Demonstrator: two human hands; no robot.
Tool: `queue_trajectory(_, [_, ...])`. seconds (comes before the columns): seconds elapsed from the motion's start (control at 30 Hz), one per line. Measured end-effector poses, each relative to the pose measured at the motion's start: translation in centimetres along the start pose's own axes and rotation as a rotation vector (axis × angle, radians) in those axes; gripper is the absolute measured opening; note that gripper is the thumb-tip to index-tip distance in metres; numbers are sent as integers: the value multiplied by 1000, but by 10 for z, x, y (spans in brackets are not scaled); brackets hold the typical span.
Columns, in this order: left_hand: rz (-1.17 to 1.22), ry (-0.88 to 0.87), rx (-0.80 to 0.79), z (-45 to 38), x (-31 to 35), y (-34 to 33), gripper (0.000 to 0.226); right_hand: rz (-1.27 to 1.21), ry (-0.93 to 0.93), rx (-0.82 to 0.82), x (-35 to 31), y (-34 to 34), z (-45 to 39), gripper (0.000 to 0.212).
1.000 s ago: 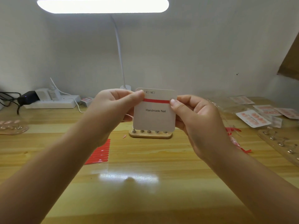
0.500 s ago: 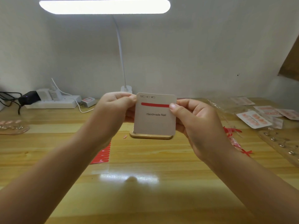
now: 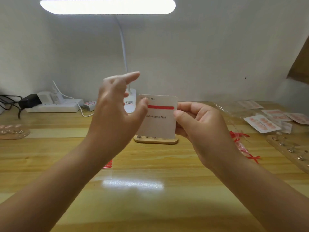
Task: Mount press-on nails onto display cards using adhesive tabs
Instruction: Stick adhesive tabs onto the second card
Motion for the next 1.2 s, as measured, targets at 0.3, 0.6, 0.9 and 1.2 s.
queue_trajectory(0.3, [-63, -258, -18, 10, 13, -6, 30, 106, 117, -98, -3, -7, 8, 23])
queue_trajectory(0.6, [-39, -254, -63, 8, 8, -6, 35, 188, 169, -131, -4, -8, 9, 33])
queue_trajectory(0.9, [26, -208, -75, 11, 5, -12, 28, 182, 150, -127, -5, -8, 10, 29])
queue_trajectory(1.2, [142, -20, -150, 10, 0, -13, 23, 60, 2, -136, -1, -6, 6, 25])
Point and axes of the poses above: each hand's wrist, its own z-axis away from the middle knuckle, its own y-axis out of the back of the hand, x = y × z, the point moved 1 cm from there along -z, towards the middle knuckle, and after that the axes turned 1 degree about x, right-handed, at the moved point
